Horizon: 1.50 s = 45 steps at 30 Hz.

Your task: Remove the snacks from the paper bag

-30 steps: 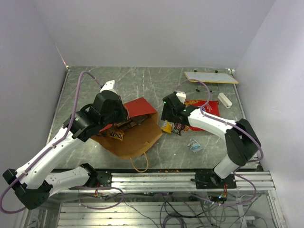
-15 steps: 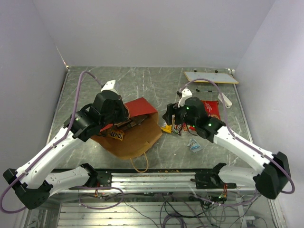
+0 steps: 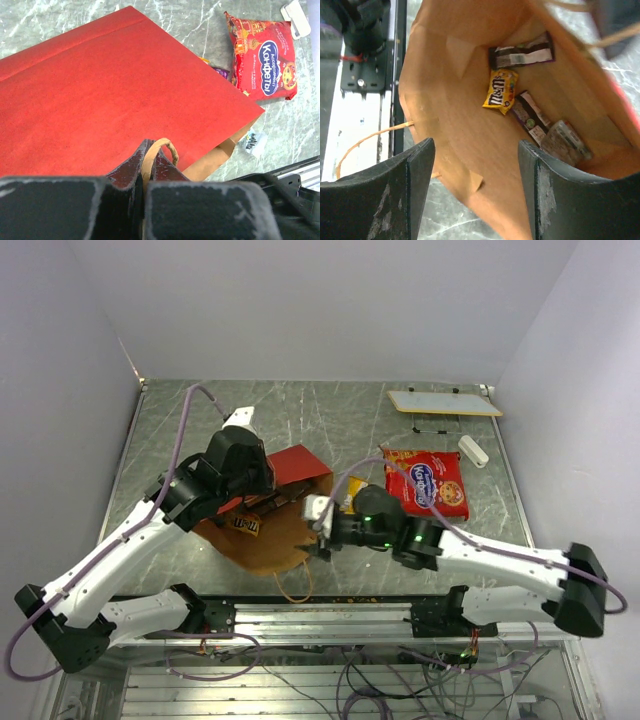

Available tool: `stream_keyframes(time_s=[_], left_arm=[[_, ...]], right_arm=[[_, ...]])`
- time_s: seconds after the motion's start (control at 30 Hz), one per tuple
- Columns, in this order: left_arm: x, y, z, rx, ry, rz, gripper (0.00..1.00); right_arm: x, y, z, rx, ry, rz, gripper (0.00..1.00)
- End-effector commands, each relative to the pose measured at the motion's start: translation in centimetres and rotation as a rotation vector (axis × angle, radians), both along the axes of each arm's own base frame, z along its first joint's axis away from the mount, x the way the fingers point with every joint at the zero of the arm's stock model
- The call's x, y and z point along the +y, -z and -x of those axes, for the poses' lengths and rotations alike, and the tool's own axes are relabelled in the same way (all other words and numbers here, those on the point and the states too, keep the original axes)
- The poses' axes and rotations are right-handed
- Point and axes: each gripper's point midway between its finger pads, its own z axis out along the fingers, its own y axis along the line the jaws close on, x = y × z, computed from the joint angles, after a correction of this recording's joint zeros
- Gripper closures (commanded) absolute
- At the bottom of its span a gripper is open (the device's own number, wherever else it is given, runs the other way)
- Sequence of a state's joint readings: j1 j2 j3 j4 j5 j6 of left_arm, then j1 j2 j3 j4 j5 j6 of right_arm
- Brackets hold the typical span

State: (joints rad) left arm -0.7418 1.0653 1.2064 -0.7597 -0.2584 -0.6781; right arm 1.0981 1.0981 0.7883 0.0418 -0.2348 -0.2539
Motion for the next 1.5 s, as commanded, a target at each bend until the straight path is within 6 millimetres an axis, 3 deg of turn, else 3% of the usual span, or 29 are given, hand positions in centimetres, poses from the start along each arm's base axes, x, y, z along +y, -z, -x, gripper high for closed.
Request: stream_keyframes(time_s=[0.0,0.1,0.23,0.27,0.37,0.63,0.83,1.03,1.23,1.47], left_arm=[[-0.3,-2.8,-0.9,-0.077,0.013,0.025,0.93],[-0.6,-3.3,-0.9,-0.088,0.038,0.025,0.93],[-0.8,-3.6,-0.9,-0.111,0.072,0.010,0.93],[-0.7,-3.7,-0.9,-0.118,0.075,0.007,0.93],[-0.6,-4.2,-1.0,-0.153,0.090,0.002,0.93],[-0.4,-5.4,-1.1,-0.206,0.144,-0.056,0.93],[-0.2,-6.0,-0.7,-0.226,0.183,-0.087,0.93],[0.4,-5.2,-0.6,-0.204,0.188,-0.136,0.93],[0.1,-5.0,-0.1,-0.195,0.193,-0.092,0.93],[0.5,-5.3,0.0,-0.204,0.181,-0.102,0.93]], right_arm=[[3.2,1.9,-0.7,-0.216,-0.083,0.126,0.34],[4.7,3.7,-2.6,-0.315,-0.069,0.222,0.35],[5.8,6.4,-6.5,-0.454,0.010,0.377,0.34],[6.4,5.9,-7.6,-0.496,0.035,0.403,0.34],[7.3,7.2,-9.9,-0.564,0.069,0.507,0.33],[7.0,12.0,-13.9,-0.636,0.124,0.681,0.32],[6.7,14.8,-16.5,-0.566,0.106,0.760,0.31],[7.0,17.5,-18.2,-0.534,0.115,0.806,0.30],[7.5,18.6,-17.8,-0.486,0.096,0.780,0.30],[5.7,20.4,-17.9,-0.486,0.124,0.844,0.29]])
